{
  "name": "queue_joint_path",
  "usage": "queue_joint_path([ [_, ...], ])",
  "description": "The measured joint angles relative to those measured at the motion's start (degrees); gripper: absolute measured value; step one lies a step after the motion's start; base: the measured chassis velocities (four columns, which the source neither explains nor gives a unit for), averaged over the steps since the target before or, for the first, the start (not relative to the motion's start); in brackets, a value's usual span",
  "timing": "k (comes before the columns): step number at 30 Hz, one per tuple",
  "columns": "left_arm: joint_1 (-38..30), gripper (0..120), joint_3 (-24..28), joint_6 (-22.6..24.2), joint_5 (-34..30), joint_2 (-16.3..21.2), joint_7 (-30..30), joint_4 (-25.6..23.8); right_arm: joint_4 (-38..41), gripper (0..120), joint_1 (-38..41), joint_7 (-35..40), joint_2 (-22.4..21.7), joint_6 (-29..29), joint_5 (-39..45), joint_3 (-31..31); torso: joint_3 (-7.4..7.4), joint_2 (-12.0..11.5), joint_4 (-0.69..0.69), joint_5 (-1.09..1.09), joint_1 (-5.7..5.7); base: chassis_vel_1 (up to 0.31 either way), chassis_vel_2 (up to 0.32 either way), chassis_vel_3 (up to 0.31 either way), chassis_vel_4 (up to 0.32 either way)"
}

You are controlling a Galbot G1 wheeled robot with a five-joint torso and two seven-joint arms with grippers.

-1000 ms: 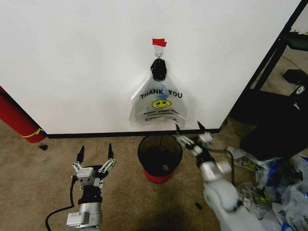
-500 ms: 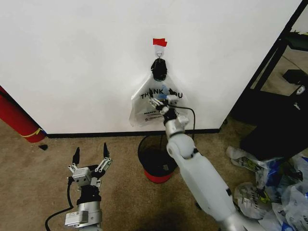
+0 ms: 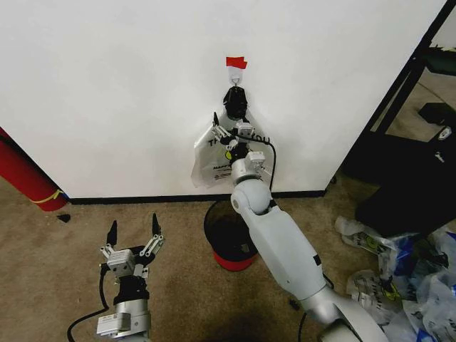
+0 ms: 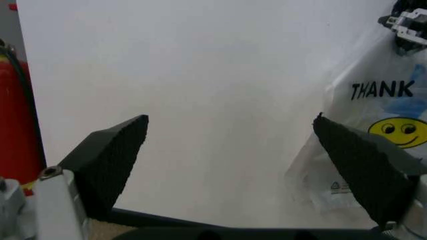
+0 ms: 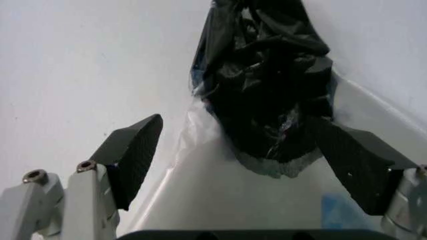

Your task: Pick up the garbage bag from the wall and place it over the trash bin.

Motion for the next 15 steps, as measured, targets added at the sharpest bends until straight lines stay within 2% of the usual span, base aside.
queue_joint_path([
  [3, 0.1, 98, 0.0, -0.2, 0.0, 0.0, 0.0, 0.0, 0.2, 82, 0.0, 0.4, 0.0, 0.0, 0.0, 0.4, 0.0, 0.0, 0.0, 0.0, 0.0, 0.0, 0.0, 0.0, 0.0],
  [7, 0.3, 98, 0.0, -0.3, 0.1, 0.1, 0.0, 0.0, 0.7, 67, -0.4, 0.7, 0.0, 0.0, -0.3, 0.7, 0.0, 0.0, 0.0, 0.0, 0.0, 0.0, 0.0, 0.0, 0.0],
  [10, 0.3, 98, 0.1, -0.4, 0.1, 0.1, 0.0, 0.0, 0.9, 63, -0.7, 0.7, -0.1, -0.1, -0.7, 0.8, 0.0, 0.0, 0.0, 0.01, 0.0, 0.0, 0.0, 0.0, 0.0],
  [15, 0.2, 98, 0.4, -0.4, 0.3, 0.0, 0.0, 0.2, 3.0, 38, -1.9, 0.8, -0.5, -0.4, -1.3, 1.0, 0.0, 0.0, 0.0, 0.01, 0.0, 0.0, 0.0, 0.0, 0.0],
])
